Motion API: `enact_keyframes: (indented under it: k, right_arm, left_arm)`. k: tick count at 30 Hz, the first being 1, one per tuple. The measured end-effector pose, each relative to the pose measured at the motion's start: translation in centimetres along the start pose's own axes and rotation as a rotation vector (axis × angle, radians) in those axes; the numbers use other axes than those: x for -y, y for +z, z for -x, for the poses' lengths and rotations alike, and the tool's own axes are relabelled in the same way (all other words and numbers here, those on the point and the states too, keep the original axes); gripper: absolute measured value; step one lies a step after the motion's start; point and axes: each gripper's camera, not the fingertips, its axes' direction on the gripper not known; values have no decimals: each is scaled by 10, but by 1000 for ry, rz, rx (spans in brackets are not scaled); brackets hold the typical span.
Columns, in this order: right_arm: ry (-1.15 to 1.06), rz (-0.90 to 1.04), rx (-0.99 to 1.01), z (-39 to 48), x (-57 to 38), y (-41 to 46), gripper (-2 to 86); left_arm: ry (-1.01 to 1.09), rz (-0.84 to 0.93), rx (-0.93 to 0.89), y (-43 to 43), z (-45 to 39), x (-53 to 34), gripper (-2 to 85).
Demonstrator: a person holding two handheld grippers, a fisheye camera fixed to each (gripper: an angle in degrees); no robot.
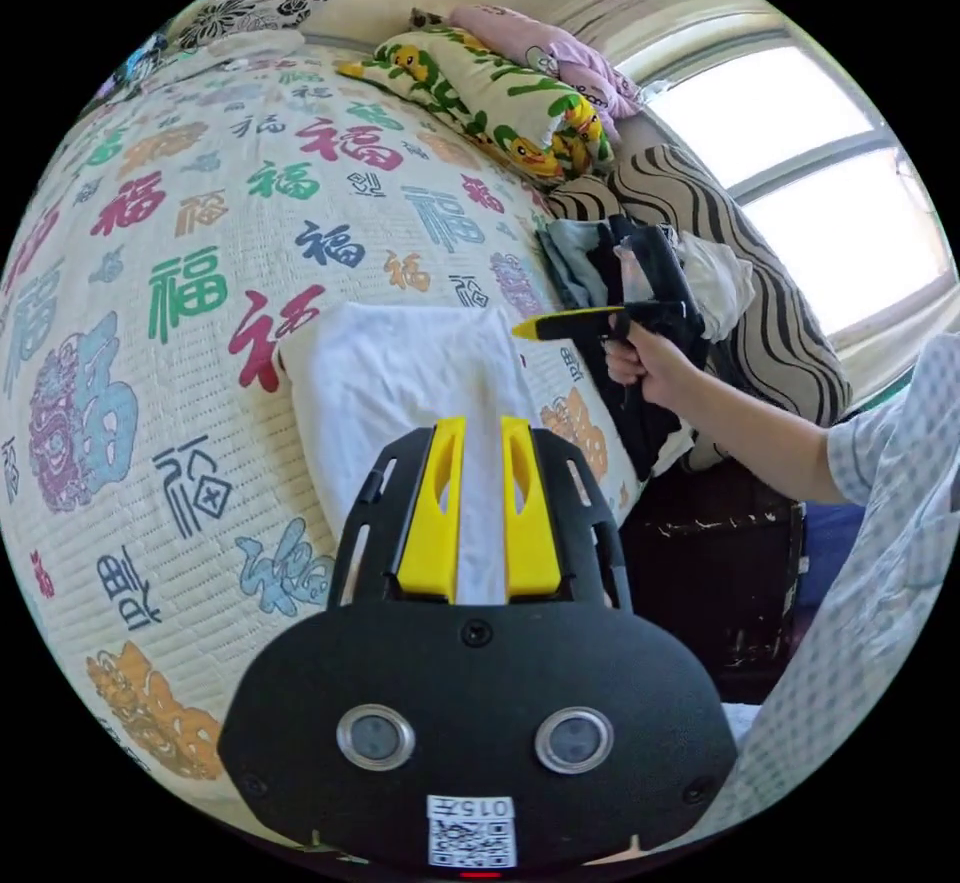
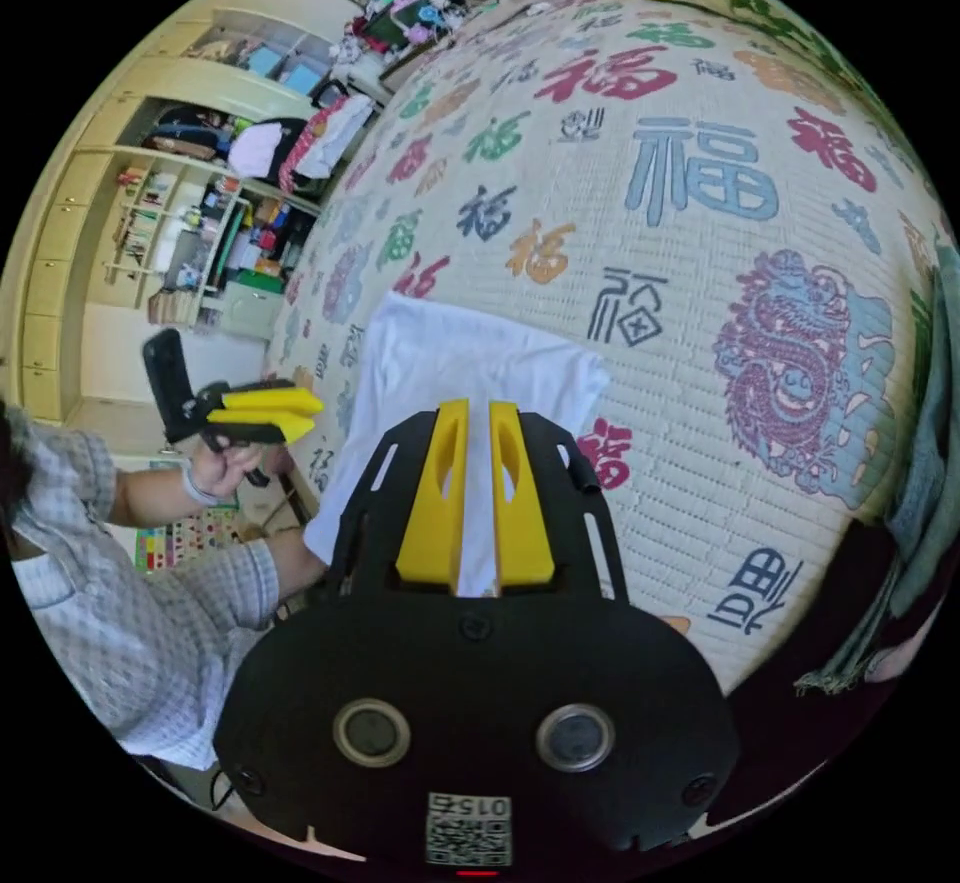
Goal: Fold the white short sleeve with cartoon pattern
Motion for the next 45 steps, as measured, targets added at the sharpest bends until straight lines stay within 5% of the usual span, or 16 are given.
enact_keyframes:
  k: [5,12,23,30,37,41,45]
  right_arm:
    - [49,192,-223,-15,-25,32,2]
    - [167,4,-84,-44,-35,-40,76]
    - [217,135,201,-78,6,-23,34]
    - [61,67,145,-36,-9,-79,22]
    - [155,53,152,-37,-29,-82,23]
    - [167,32,148,-30,-42,-87,20]
    - [109,19,148,-14,-60,-109,18]
  left_arm:
    - [12,53,326,22,40,54,43]
    - [-47,23,188,-24,84,105,82]
    - [-100,216,-54,-21,145,180,11]
    - [-19,-25,-120,-108,139,218,3]
    - [-157,218,-143,-72,157,180,85]
    - [-196,134,-194,-60,160,173,33]
    - [-9,52,-240,-89,138,168,11]
